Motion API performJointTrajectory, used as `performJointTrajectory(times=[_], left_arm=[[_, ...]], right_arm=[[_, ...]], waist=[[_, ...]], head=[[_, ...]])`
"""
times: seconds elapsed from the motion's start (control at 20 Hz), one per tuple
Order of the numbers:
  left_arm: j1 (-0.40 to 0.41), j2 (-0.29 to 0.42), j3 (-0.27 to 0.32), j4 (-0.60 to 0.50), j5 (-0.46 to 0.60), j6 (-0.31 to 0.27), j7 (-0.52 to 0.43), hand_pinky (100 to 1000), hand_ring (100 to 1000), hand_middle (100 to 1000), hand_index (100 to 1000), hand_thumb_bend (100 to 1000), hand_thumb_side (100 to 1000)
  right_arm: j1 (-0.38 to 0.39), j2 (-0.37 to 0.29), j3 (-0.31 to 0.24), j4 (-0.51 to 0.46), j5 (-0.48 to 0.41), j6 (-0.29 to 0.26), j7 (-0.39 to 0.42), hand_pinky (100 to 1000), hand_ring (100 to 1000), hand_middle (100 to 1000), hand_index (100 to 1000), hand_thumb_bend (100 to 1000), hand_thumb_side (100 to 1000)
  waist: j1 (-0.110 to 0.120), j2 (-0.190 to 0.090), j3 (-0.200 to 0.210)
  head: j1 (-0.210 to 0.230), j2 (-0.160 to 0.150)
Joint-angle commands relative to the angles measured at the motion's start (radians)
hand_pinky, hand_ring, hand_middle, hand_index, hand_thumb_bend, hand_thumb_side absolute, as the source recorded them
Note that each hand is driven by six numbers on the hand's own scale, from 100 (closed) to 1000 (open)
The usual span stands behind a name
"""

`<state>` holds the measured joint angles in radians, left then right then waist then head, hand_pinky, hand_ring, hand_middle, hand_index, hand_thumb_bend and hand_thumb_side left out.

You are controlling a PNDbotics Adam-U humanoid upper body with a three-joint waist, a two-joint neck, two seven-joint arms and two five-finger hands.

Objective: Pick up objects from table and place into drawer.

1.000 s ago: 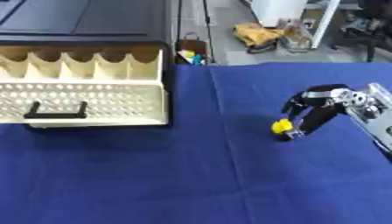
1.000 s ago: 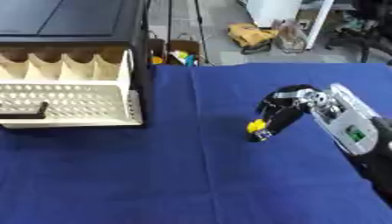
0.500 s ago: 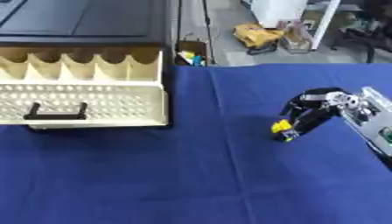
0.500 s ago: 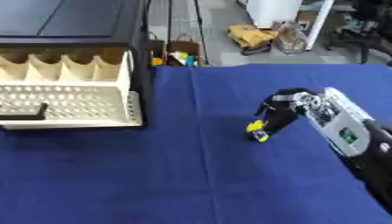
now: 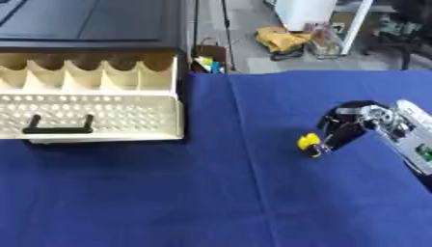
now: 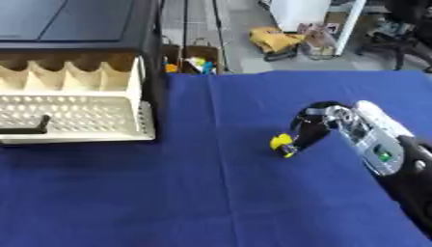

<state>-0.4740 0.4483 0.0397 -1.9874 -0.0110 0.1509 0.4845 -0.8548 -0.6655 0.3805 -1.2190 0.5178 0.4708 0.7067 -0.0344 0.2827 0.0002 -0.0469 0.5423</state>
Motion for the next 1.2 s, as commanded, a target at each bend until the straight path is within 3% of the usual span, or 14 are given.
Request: performJointTrajectory(times=[0.05,0.55,1.2], left_arm=[[-0.007,0.012,0.001,-0.013,-0.002,0.000,-0.006,489,709,663,864,184,1000],[-0.010,0.006,-0.002,-0.013,-0.002,-0.001,-0.013,485,708,663,865,180,1000],[-0.008,0.002,-0.002,-0.013,-0.003,-0.003,-0.021,480,706,665,865,172,1000]], right_arm=[[-0.025,-0.032,-0.016,0.001,0.016,0.003,0.001,845,924,615,828,595,377],[-0.020,-0.006,0.011,0.020,0.000,-0.002,0.028,842,920,608,809,624,322],[0.000,0.007,0.016,0.027,0.013,-0.003,-0.004,811,888,528,733,541,358]], waist=[[-0.001,-0.017,0.000],[-0.003,-0.015,0.011],[-0.002,-0.015,0.011]], head=[[-0.003,-0.015],[-0.013,-0.018],[-0.020,-0.023]])
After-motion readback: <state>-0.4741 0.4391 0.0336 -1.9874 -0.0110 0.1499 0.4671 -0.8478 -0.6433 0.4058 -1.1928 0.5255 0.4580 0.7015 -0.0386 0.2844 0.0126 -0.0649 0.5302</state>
